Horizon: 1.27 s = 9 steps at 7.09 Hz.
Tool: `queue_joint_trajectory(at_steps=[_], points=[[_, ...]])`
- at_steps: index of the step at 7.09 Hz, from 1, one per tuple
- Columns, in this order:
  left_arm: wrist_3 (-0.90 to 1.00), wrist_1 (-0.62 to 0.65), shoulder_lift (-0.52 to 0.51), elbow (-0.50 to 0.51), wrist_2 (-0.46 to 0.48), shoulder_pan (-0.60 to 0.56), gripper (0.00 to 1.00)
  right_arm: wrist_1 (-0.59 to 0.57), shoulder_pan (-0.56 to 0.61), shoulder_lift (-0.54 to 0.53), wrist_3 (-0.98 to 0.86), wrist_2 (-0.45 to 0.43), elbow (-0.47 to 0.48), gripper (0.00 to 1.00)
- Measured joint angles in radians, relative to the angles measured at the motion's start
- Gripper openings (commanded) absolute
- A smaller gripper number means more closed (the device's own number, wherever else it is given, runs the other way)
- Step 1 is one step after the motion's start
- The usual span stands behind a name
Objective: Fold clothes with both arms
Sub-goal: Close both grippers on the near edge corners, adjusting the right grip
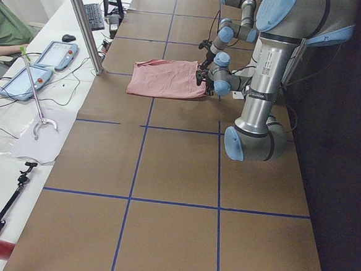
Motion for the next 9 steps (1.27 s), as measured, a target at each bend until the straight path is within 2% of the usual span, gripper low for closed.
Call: queue_joint_trajectory(at_steps=[9], points=[[0.001,0.001,-0.001,-0.007,-0.001,-0.001,0.0,-0.018,0.008,0.005,-0.009,0.007,0.015,0.0]])
